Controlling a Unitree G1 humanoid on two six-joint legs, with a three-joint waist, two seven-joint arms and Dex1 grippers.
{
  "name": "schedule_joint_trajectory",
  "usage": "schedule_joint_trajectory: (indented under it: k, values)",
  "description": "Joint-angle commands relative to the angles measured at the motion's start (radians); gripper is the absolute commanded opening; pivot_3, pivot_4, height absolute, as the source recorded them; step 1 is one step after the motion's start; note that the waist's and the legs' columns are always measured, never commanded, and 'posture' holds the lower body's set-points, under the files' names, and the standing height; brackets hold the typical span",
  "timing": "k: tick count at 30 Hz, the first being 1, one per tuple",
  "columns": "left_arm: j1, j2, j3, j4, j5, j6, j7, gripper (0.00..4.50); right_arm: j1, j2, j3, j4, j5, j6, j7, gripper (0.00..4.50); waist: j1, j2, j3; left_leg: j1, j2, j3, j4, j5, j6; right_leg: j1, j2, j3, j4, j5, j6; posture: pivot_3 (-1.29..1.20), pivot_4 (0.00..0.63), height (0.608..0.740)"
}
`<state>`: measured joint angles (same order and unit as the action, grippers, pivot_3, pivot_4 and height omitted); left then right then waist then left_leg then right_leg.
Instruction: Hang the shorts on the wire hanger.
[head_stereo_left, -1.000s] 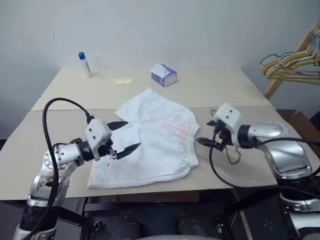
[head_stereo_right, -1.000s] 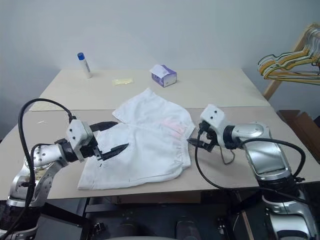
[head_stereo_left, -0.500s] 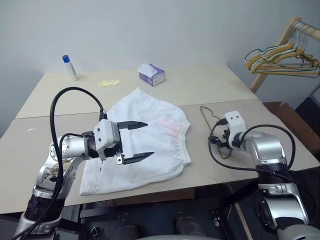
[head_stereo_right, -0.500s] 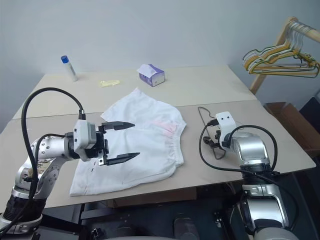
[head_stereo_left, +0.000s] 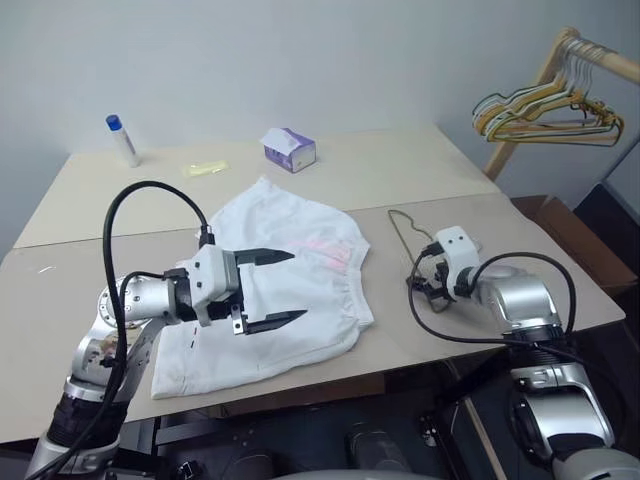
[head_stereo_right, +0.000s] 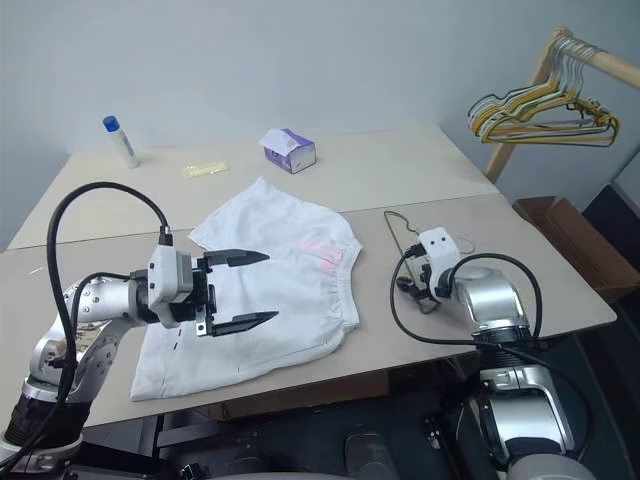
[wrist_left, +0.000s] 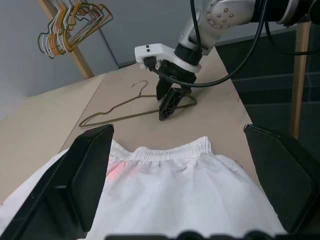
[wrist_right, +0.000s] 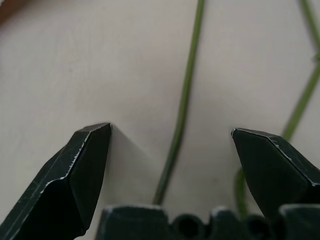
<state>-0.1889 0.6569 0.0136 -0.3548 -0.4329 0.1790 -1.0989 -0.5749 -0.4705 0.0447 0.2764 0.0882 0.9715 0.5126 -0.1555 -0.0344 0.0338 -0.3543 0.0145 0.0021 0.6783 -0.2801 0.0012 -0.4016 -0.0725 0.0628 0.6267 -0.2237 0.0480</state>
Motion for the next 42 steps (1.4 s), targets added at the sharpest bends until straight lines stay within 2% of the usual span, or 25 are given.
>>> schedule_joint_trajectory:
  k: [1,11,12,17,21,26,30,32,35,42]
  values:
    - [-0.005,0.007,0.002,-0.028,0.0,-0.01,0.015,4.5,-0.029,0.002,0.017,0.021,0.007,0.048,0.007,3.59,0.0,0.0,0.0,0.0,0.0,0.0,0.0,0.0,0.0,0.0,0.0,0.0,0.0,0.0,0.0,-0.1,0.0,0.74]
    - [-0.012,0.0,-0.006,-0.014,0.038,-0.032,0.043,4.5,-0.028,0.012,0.033,0.054,0.0,0.072,-0.007,0.17,-0.001,0.0,-0.001,0.001,0.0,0.0,0.0,0.0,0.0,0.001,0.001,0.0,0.0,0.0,0.0,-0.1,0.0,0.74]
    - [-0.013,-0.004,-0.008,-0.01,0.045,-0.032,0.053,4.5,-0.029,0.014,0.029,0.056,0.002,0.07,-0.008,0.03,-0.001,0.0,-0.001,0.001,0.0,0.0,0.0,0.0,0.0,0.001,0.001,0.001,0.0,0.0,0.0,-0.1,0.0,0.74]
    - [-0.028,-0.027,-0.024,0.005,0.059,0.021,0.108,4.5,-0.028,0.011,0.019,0.035,-0.012,0.029,-0.033,0.03,-0.001,0.0,-0.001,0.002,0.001,0.0,0.0,0.0,0.0,0.001,0.001,0.001,0.0,0.0,0.0,-0.11,0.0,0.74]
    - [-0.079,-0.121,-0.016,0.038,0.042,0.191,0.285,4.5,0.01,-0.007,0.04,-0.112,-0.046,-0.09,-0.056,0.03,0.002,0.0,-0.001,0.002,0.0,0.0,0.0,0.0,0.0,0.002,0.001,0.001,0.0,0.0,0.001,-0.11,0.0,0.74]
    - [-0.186,-0.282,0.08,0.046,-0.232,0.597,0.496,4.5,0.074,0.005,0.039,-0.365,-0.058,-0.242,-0.077,0.03,-0.001,0.002,0.0,-0.002,0.0,-0.002,0.0,0.0,0.001,-0.002,0.0,0.002,0.0,0.001,0.002,-0.11,0.0,0.74]
    - [-0.287,-0.448,0.197,0.115,-0.436,0.783,0.693,4.5,0.102,0.037,0.064,-0.499,-0.051,-0.354,-0.071,0.03,0.002,0.001,0.0,-0.002,-0.001,-0.002,0.001,-0.001,0.001,-0.002,-0.001,0.003,0.0,0.001,0.004,-0.12,0.0,0.74]
    - [-0.345,-0.542,0.283,0.173,-0.553,0.814,0.809,4.5,0.114,0.047,0.094,-0.552,-0.062,-0.43,-0.061,0.03,0.004,0.001,0.0,-0.002,-0.001,-0.003,0.001,-0.001,0.001,-0.001,-0.001,0.003,0.0,0.001,0.004,-0.12,0.0,0.74]
    - [-0.402,-0.626,0.366,0.229,-0.656,0.807,0.94,4.5,0.13,0.069,0.118,-0.598,-0.06,-0.505,-0.054,0.03,0.004,0.001,0.0,-0.002,-0.002,-0.003,0.001,-0.001,0.001,-0.002,-0.001,0.003,0.0,0.001,0.004,-0.12,0.0,0.74]
    - [-0.473,-0.682,0.43,0.284,-0.757,0.741,1.081,4.5,0.153,0.128,0.15,-0.646,-0.055,-0.523,-0.063,0.03,0.003,0.001,0.0,-0.002,-0.002,-0.002,0.001,-0.001,0.001,-0.001,-0.001,0.003,0.0,0.002,0.004,-0.13,0.0,0.74]
